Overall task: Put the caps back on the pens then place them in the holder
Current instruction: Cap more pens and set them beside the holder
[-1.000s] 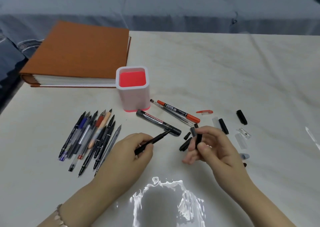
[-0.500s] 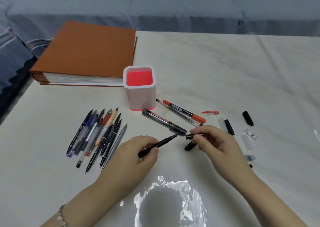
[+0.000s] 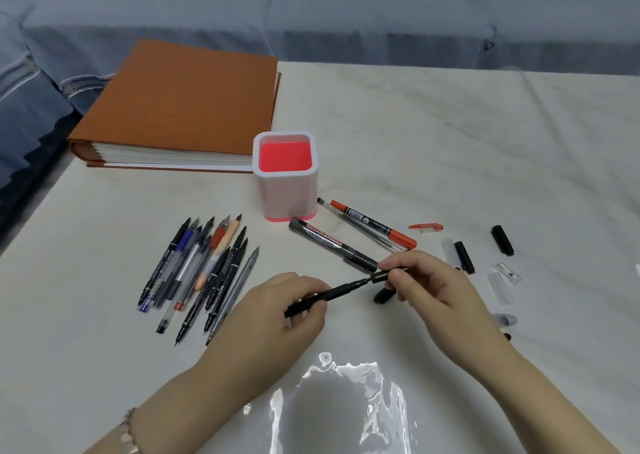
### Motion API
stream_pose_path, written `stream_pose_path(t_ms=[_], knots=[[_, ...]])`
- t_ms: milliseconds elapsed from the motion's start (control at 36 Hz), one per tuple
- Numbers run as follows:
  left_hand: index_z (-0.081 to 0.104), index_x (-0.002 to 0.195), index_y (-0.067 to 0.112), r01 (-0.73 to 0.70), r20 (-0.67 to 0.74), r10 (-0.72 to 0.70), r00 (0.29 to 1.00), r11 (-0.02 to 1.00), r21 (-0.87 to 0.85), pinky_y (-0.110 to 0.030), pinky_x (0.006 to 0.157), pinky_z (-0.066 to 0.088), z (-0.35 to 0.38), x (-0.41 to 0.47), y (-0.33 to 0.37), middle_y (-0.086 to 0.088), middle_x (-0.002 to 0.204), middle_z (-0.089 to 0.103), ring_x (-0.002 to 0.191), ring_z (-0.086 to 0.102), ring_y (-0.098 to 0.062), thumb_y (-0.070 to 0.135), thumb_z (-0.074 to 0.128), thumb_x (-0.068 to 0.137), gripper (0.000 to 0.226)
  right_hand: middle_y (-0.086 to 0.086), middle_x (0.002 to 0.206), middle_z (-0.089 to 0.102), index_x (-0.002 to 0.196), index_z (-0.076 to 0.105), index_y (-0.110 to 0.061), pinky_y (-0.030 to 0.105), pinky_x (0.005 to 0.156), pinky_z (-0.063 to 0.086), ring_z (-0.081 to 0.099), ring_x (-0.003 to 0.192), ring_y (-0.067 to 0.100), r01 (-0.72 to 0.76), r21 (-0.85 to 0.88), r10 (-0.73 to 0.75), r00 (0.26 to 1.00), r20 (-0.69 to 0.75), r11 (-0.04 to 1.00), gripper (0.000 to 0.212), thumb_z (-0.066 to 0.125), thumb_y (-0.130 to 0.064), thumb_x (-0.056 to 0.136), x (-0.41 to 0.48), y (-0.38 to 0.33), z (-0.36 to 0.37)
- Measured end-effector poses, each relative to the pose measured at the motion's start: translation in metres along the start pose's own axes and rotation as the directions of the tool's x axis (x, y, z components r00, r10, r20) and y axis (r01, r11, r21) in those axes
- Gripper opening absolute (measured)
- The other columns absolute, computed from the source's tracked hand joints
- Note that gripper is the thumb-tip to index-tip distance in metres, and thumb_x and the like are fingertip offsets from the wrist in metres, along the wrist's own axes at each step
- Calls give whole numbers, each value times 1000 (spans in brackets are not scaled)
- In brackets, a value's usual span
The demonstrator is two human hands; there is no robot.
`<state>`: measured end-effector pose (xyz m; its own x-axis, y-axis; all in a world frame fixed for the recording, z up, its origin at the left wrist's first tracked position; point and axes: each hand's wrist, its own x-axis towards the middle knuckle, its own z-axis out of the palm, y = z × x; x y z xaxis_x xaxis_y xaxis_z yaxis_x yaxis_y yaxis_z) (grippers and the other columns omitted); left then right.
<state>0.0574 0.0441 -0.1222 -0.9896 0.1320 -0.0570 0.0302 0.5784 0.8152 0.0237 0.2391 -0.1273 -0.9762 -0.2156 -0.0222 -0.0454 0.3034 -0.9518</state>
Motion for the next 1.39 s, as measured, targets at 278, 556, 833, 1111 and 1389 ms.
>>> stream_pose_path(t_ms=[278,556,833,1111,1389], knots=[[55,77,47,-18,13,18,1000,999,32,-9,61,38,-1,0,-1,7,76,59,79,52,-8,18,55,85,30,-15,73,64,78,65,-34,9,64,42,55,64,-1,-9,29,9,1000,3,1000,23,56,-16,88,1,3,-1],[53,104,36,-187,12,188,982,963,194,-11,63,38,0,3,-11,11,82,53,74,51,-5,51,38,81,31,-19,72,69,80,66,-46,9,67,44,59,68,1,37,-44,-34,997,73,998,25,59,-22,82,1,-4,-2],[64,92,26,-296,-9,306,952,929,224,-18,58,41,-4,3,-4,8,69,58,67,52,-7,39,44,87,24,-18,66,70,79,68,-49,14,65,49,63,62,6,171,34,-173,981,92,985,19,57,-42,66,-3,-8,2],[69,66,19,367,376,-250,892,886,-283,-11,43,33,-13,7,1,9,45,51,40,40,-4,25,53,89,30,-28,77,64,90,65,-38,5,66,44,62,68,-3,378,-145,-331,904,268,914,20,54,-51,80,-3,-3,9],[59,107,15,224,-258,-120,959,879,421,-30,76,45,-25,3,-56,2,104,56,96,55,-19,18,51,88,21,-26,74,64,85,67,-31,5,67,40,57,78,-6,101,-318,-199,936,-291,943,8,61,-28,80,25,12,-9]])
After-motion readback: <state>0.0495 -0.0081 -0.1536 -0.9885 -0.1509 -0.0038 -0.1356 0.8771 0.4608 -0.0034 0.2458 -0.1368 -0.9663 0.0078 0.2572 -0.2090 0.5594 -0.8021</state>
